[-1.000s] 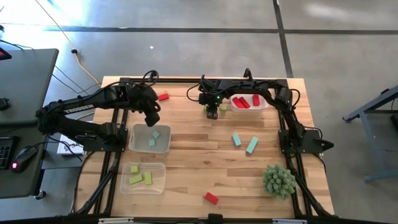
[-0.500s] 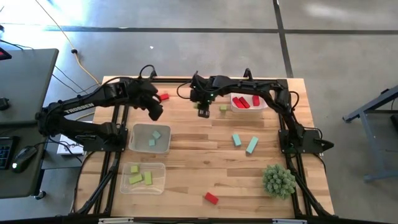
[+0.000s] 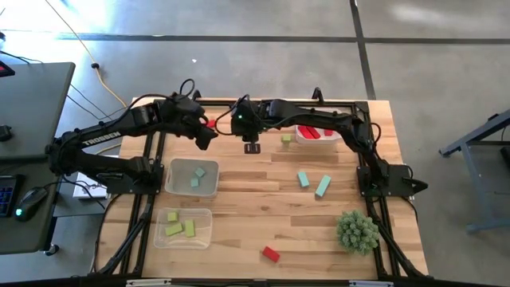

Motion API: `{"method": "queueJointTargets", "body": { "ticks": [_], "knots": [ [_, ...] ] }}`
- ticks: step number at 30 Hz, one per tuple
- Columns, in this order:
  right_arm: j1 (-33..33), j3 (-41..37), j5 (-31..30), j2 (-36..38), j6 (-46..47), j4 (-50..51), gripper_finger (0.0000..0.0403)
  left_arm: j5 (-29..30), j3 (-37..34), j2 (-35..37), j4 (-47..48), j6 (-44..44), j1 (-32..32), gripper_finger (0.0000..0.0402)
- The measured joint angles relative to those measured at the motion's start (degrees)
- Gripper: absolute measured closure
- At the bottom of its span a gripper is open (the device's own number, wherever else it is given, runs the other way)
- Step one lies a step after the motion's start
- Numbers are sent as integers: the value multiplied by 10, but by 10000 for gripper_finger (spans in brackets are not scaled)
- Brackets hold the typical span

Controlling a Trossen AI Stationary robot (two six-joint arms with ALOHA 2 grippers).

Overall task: Sort & place blocks by color
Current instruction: Put the green block into the transparent bin

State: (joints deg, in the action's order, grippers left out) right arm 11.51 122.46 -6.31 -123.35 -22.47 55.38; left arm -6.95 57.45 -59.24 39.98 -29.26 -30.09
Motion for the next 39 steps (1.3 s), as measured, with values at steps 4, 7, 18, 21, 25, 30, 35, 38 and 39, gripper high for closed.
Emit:
{"method": "queueJointTargets", "body": {
  "ticks": [4,7,18,21,25,30,35,38,39],
  "knots": [
    [-23,41,-39,0,-17,11,298,-1,0,0,-19,-23,0,275],
    [-37,68,-61,0,-25,17,298,-1,0,0,-40,-31,0,275],
    [-53,110,-107,0,-31,39,298,-11,0,0,-125,-83,0,275],
    [-53,110,-107,0,-31,41,298,-12,0,0,-130,-95,0,275],
    [-56,110,-116,0,-32,40,297,-12,0,0,-133,-101,-2,266],
    [-60,110,-131,0,-35,40,298,-10,0,-8,-137,-131,-15,235],
    [-60,110,-132,0,-35,35,298,-14,0,-27,-147,-188,-18,202],
    [-62,110,-144,0,-36,35,298,-15,0,-41,-149,-214,-17,194],
    [-62,110,-148,0,-36,36,298,-15,0,-44,-150,-216,-17,193]
  ]
}}
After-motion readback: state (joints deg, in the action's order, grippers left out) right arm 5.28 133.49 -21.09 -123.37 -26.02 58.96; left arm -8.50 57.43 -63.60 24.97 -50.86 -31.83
